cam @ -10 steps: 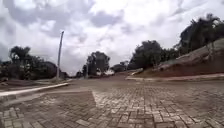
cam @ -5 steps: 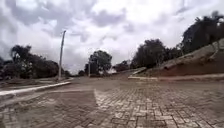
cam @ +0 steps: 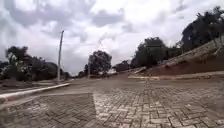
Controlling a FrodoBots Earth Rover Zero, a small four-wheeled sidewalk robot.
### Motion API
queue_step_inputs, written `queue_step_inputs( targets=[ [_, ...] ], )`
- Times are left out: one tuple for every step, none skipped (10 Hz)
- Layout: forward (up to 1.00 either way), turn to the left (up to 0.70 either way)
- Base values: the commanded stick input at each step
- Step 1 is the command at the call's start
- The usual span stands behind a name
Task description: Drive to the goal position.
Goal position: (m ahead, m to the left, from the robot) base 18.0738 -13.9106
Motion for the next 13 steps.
queue_step_inputs(
  targets=[
    [0.7, 0.0],
    [0.7, 0.0],
    [0.7, 0.0],
    [0.7, 0.0],
    [0.7, 0.0],
    [0.7, 0.0],
    [0.7, 0.0],
    [0.7, 0.0],
    [0.7, 0.0],
    [0.7, 0.0],
    [0.7, 0.0],
    [0.7, 0.0],
    [0.7, 0.0]
  ],
)
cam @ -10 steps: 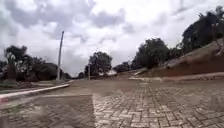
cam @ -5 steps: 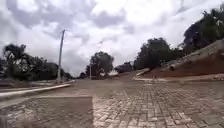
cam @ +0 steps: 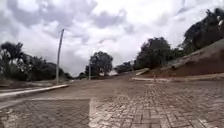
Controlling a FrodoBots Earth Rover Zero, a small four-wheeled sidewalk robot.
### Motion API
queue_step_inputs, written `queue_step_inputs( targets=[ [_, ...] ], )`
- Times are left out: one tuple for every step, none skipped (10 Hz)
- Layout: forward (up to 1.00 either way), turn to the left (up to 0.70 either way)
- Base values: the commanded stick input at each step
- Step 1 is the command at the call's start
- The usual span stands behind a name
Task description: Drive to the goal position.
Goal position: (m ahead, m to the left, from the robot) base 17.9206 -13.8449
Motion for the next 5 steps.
queue_step_inputs(
  targets=[
    [0.7, 0.0],
    [0.7, 0.0],
    [0.7, 0.0],
    [0.7, 0.0],
    [0.7, 0.0]
  ],
)
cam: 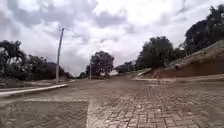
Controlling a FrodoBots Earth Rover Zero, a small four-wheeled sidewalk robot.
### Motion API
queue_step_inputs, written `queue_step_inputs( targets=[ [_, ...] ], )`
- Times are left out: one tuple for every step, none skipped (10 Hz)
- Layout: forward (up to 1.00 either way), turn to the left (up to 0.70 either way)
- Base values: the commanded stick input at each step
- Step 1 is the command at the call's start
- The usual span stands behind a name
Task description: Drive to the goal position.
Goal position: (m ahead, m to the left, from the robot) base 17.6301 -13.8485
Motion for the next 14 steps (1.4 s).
queue_step_inputs(
  targets=[
    [0.7, 0.0],
    [0.7, -0.14],
    [0.7, -0.27],
    [0.7, -0.13],
    [0.7, 0.0],
    [0.7, 0.0],
    [0.7, 0.0],
    [0.7, 0.0],
    [0.7, 0.0],
    [0.7, -0.18],
    [0.7, -0.27],
    [0.7, -0.04],
    [0.7, 0.0],
    [0.7, 0.0]
  ],
)
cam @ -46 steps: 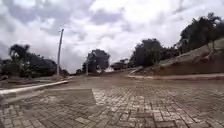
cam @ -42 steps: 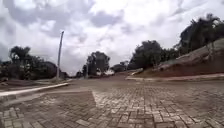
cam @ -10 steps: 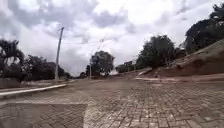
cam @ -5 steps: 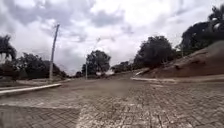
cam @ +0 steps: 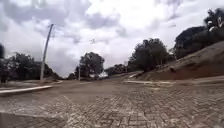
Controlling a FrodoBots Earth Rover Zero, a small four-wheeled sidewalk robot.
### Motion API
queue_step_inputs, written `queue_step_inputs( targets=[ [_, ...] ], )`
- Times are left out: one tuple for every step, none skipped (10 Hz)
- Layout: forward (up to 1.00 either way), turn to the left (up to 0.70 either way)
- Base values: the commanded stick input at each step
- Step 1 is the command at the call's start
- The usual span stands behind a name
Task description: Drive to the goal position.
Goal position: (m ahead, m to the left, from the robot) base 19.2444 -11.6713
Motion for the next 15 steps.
queue_step_inputs(
  targets=[
    [0.7, 0.0],
    [0.7, 0.02],
    [0.7, 0.27],
    [0.7, 0.19],
    [0.7, 0.0],
    [0.7, 0.0],
    [0.7, 0.0],
    [0.7, 0.0],
    [0.7, 0.0],
    [0.7, 0.17],
    [0.7, 0.27],
    [0.7, 0.27],
    [0.7, 0.13],
    [0.7, 0.0],
    [0.7, 0.0]
  ],
)
